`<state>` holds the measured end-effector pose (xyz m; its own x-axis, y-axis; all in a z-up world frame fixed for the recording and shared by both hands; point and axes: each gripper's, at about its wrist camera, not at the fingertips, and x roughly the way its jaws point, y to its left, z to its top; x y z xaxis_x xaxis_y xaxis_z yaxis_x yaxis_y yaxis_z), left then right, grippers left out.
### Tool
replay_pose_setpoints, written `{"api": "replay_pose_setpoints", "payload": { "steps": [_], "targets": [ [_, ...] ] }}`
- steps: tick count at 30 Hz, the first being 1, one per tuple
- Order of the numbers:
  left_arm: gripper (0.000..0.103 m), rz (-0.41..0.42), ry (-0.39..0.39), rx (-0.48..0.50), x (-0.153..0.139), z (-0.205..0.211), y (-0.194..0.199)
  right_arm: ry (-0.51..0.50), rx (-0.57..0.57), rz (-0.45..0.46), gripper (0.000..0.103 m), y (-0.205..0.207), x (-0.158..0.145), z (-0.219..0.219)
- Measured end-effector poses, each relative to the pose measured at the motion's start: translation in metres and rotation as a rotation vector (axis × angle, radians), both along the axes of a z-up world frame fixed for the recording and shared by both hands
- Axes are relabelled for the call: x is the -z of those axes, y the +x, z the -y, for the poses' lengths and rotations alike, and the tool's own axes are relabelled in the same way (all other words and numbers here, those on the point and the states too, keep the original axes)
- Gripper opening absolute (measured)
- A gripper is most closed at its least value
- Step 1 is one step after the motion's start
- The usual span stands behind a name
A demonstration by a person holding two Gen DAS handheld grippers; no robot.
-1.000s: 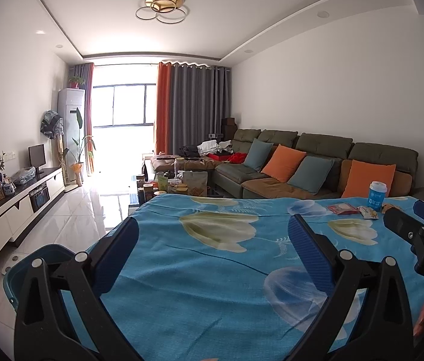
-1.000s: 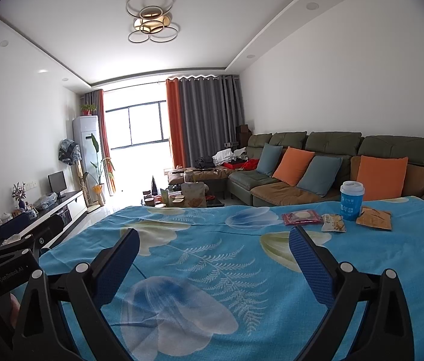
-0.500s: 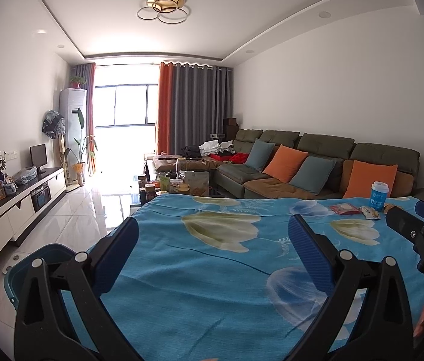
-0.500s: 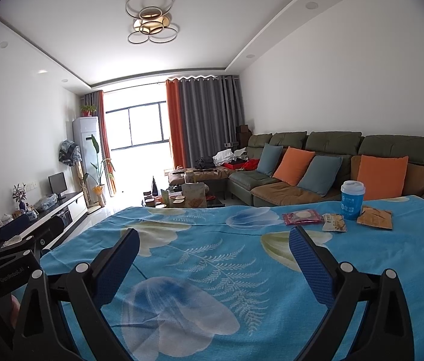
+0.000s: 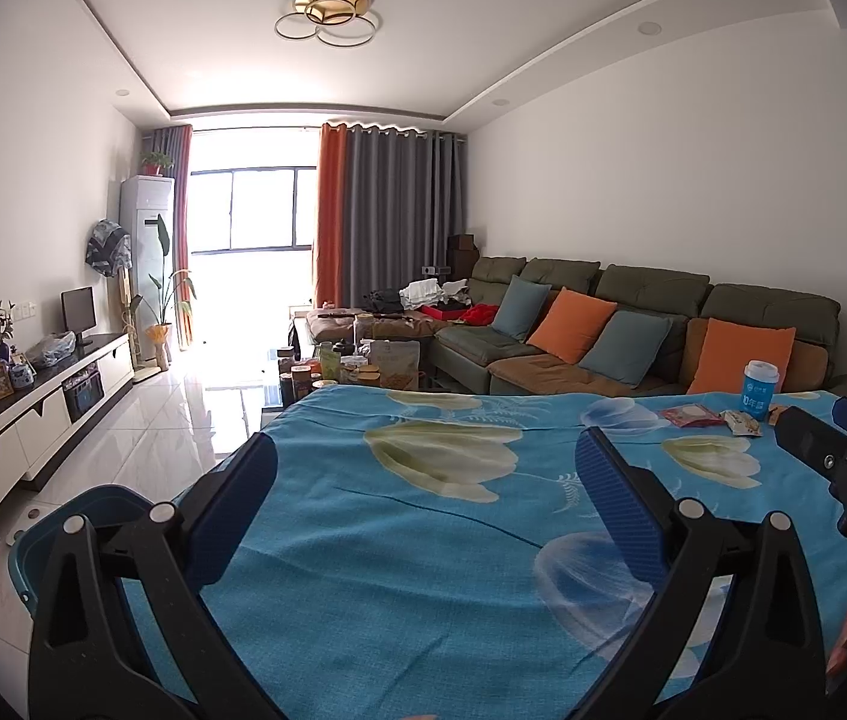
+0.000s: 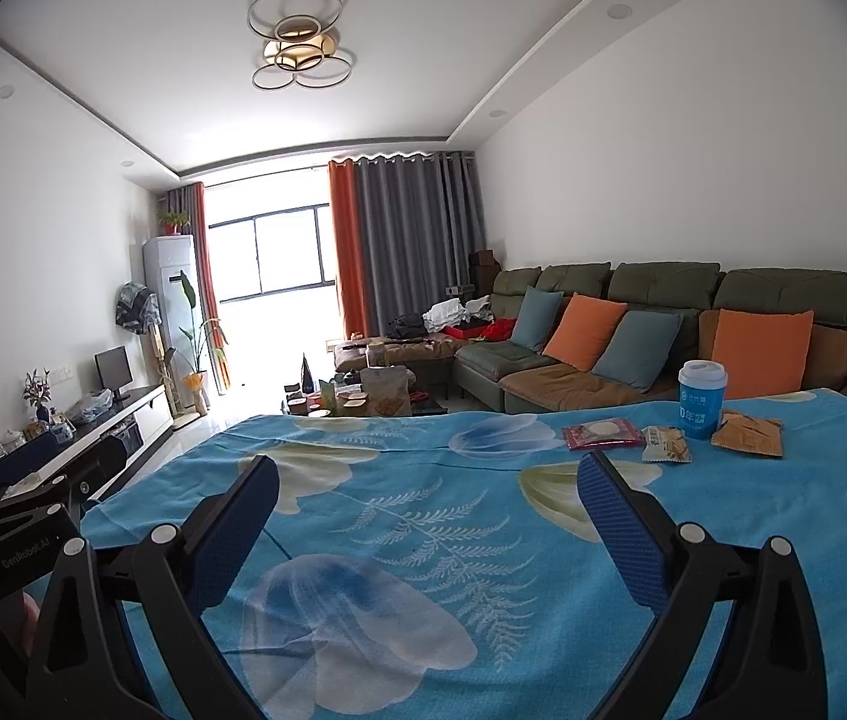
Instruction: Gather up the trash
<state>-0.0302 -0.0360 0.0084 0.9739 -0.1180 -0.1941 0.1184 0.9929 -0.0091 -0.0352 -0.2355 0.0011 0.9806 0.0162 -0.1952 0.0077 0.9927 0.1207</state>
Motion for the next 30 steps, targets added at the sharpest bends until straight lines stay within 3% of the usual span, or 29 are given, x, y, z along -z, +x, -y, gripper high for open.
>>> {"api": "replay_pose_setpoints", "payload": {
  "steps": [30],
  "targets": [
    [0.098,-0.001,0.003,-0.006,0.0013,-0.0019,0.0004,0.0,0.004,0.008,0.096,-0.0001,0.0001,-0.0026]
  ]
}}
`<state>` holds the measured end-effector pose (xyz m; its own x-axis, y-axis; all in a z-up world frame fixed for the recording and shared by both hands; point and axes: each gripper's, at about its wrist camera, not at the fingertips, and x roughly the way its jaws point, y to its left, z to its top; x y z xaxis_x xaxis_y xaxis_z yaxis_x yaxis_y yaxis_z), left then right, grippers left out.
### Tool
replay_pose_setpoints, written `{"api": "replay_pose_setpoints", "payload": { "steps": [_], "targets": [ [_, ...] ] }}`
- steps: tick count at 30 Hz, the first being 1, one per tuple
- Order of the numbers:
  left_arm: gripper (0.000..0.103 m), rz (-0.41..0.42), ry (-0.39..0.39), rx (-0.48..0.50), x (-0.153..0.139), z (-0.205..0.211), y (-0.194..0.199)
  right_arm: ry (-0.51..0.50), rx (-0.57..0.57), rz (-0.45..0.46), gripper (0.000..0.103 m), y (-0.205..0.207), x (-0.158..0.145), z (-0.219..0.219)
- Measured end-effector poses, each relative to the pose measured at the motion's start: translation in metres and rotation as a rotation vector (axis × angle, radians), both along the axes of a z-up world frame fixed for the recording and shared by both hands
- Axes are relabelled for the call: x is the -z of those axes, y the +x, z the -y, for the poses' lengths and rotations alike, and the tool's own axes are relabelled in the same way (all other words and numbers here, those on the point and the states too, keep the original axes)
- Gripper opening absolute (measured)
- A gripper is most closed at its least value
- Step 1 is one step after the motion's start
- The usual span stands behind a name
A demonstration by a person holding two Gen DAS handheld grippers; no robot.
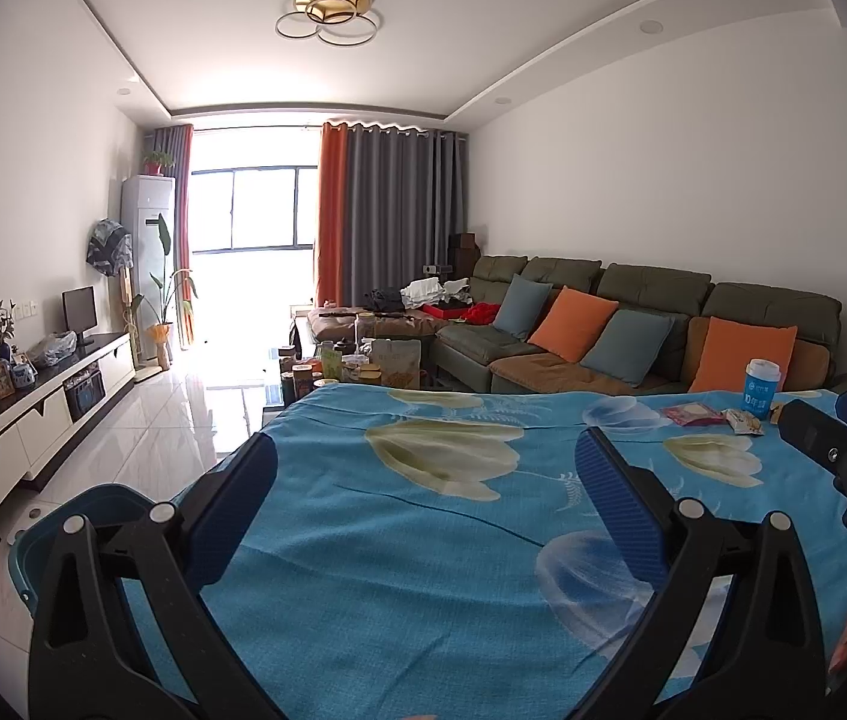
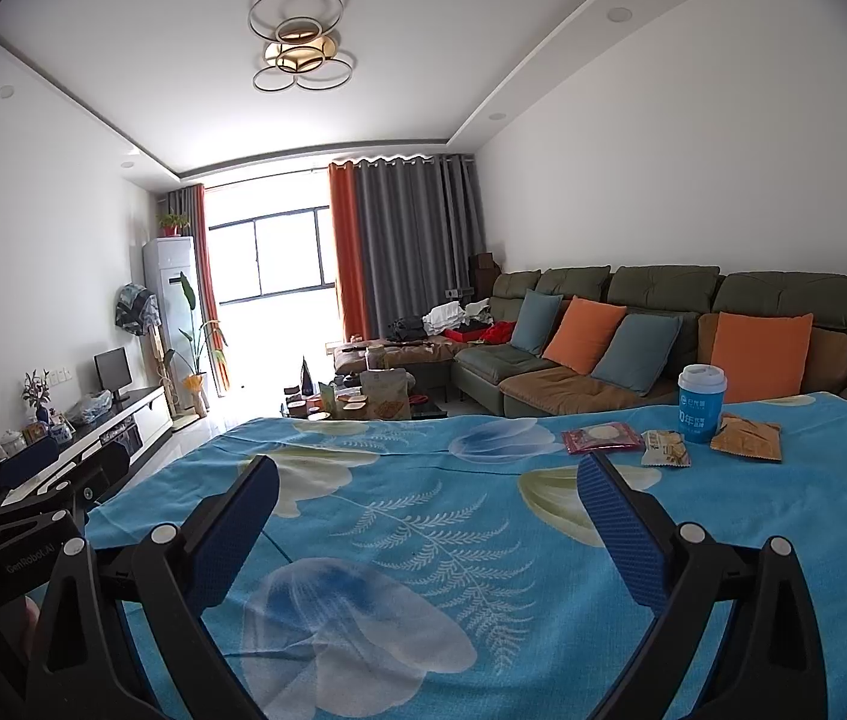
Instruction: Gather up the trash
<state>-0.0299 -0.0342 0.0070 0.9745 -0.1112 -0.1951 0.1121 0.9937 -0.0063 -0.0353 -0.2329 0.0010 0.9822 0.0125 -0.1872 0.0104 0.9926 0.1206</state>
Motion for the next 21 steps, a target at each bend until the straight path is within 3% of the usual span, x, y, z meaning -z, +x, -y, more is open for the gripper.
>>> {"api": "replay_pose_setpoints", "payload": {
  "steps": [15,21],
  "targets": [
    [0.097,-0.008,0.011,0.015,0.0,0.004,0.001,0.001,0.002,0.001,0.096,-0.001,0.0,0.0],
    [0.097,-0.132,0.02,0.039,0.007,0.004,0.026,-0.001,0.013,-0.029,0.096,0.004,0.001,0.007]
  ]
}}
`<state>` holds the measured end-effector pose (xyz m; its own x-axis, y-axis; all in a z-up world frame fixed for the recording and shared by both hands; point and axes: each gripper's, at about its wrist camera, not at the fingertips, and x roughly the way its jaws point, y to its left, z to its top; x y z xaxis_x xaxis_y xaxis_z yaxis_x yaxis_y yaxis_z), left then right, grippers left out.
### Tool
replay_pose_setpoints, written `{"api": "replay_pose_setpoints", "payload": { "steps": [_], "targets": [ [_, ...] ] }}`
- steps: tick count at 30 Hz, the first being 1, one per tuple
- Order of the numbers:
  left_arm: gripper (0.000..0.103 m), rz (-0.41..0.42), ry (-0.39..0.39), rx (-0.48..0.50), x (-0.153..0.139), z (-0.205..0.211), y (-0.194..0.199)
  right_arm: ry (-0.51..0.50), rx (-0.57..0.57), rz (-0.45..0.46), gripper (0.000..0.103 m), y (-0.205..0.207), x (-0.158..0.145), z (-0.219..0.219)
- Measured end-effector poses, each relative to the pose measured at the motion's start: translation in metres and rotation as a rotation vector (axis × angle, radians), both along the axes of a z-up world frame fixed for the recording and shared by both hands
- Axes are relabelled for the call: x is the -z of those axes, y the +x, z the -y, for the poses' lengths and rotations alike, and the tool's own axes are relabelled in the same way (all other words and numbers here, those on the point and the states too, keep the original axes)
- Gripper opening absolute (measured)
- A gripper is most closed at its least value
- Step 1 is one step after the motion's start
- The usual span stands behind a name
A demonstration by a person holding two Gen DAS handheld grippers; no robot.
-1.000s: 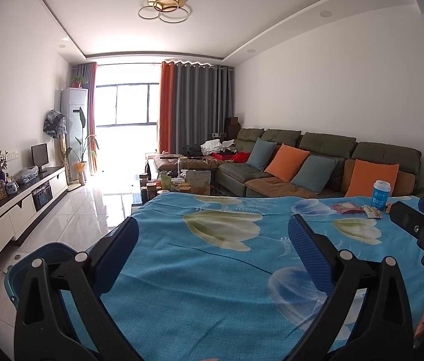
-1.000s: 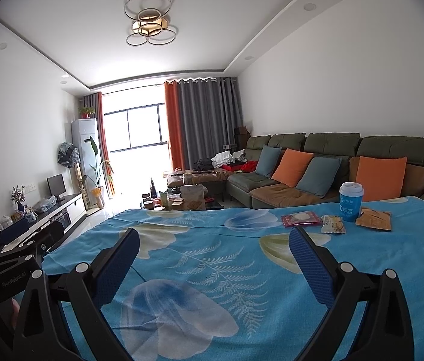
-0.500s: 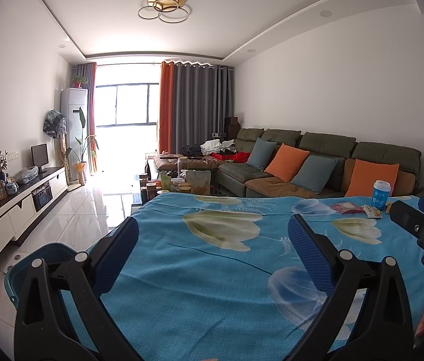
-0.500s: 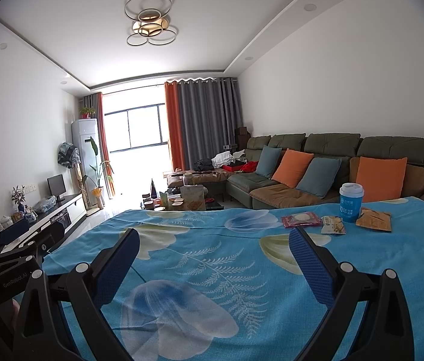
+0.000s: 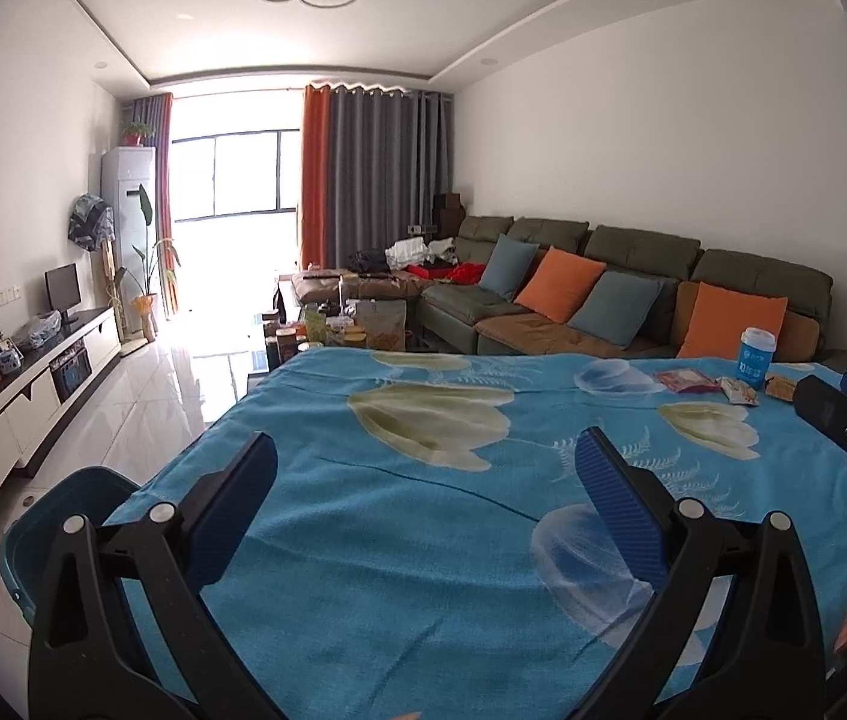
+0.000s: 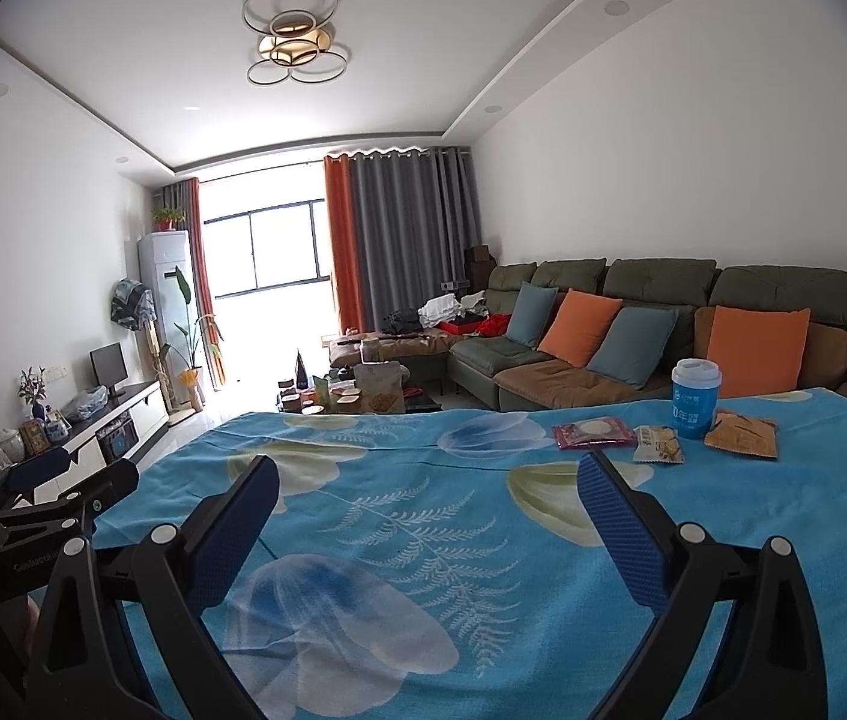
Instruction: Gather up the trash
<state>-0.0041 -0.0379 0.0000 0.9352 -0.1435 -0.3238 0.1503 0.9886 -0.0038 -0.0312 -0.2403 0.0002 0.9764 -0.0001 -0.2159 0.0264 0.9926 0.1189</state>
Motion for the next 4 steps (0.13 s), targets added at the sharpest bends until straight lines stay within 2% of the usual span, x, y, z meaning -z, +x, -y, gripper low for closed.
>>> {"api": "replay_pose_setpoints", "payload": {
  "steps": [4],
  "targets": [
    [0.097,-0.182,-0.014,0.016,0.011,-0.006,0.045,0.003,0.036,-0.081,0.096,0.014,0.002,0.021]
  ]
}}
